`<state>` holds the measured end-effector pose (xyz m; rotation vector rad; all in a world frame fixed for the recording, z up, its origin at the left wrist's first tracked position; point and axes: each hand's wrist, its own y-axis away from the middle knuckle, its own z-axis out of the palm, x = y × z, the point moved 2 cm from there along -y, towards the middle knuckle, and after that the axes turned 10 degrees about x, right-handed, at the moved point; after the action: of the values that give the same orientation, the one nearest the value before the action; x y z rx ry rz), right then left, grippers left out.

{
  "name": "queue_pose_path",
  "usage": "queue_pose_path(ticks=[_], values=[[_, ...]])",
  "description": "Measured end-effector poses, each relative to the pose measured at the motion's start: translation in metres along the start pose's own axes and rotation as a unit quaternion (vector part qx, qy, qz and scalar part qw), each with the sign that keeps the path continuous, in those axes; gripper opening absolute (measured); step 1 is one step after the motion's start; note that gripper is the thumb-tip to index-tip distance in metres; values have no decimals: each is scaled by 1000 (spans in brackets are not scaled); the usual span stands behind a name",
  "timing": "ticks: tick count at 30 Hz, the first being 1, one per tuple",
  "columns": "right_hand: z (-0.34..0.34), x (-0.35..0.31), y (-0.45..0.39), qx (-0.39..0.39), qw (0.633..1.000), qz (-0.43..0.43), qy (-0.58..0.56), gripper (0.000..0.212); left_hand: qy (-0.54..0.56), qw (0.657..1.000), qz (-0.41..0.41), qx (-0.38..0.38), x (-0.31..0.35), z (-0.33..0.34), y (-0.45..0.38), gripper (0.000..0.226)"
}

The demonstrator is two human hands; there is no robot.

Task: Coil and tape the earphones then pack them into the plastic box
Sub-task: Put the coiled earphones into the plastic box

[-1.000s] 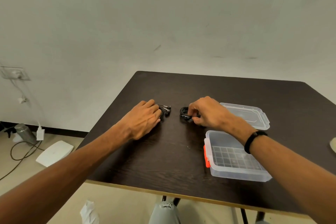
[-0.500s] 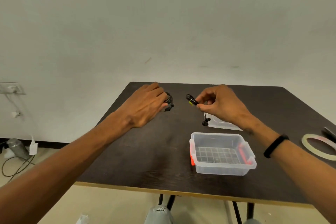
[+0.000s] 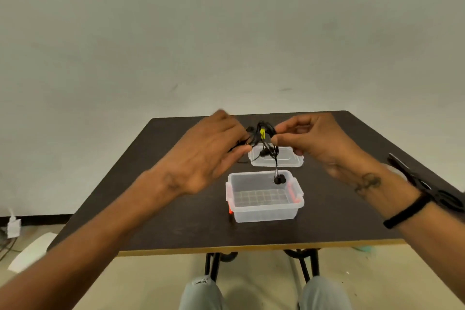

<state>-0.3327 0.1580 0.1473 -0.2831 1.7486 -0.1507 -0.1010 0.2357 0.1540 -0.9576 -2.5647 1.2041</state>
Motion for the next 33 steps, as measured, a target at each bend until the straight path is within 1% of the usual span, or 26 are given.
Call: queue_pose_path(ticks=[4,6,9,12,15,17,21,23,24,25,27,28,29,30,33], values=[[-4,37,17,12,998,61,5,17,25,997,-55,-55,6,43,32,27],[-5,53,24,13,997,66,30,17,29,994,-69,-85,9,62,45,32],[-7,68,31,5,995,22,95,16,11,990,-54,-129,11,79,53,37],[-8,76,35,-22,984,-42,173,15,1,983,-37,-181,11,85,47,34],[-4,79,37,-46,966,-80,241,16,-1,973,-21,-230,8,91,40,28],[2,78,40,-62,955,-103,273,18,21,966,-30,-256,5,94,36,26],[10,72,42,-95,931,-144,323,19,121,938,-93,-310,-2,96,32,27],[11,68,39,-129,915,-147,354,19,190,923,-137,-305,-6,92,31,28],[11,66,37,-150,905,-148,368,18,213,922,-159,-283,-8,88,31,27],[11,64,35,-169,898,-151,377,16,220,927,-174,-248,-12,84,31,27],[12,61,31,-176,891,-159,388,15,170,957,-166,-169,-18,77,31,26],[13,59,29,-167,888,-166,396,17,122,970,-148,-150,-19,75,32,27],[15,58,28,-157,883,-174,406,21,75,977,-127,-152,-19,74,32,29],[17,59,26,-150,878,-185,416,25,36,978,-109,-173,-17,76,33,30],[27,66,24,-151,864,-203,435,35,-6,965,-98,-241,-9,86,40,35]])
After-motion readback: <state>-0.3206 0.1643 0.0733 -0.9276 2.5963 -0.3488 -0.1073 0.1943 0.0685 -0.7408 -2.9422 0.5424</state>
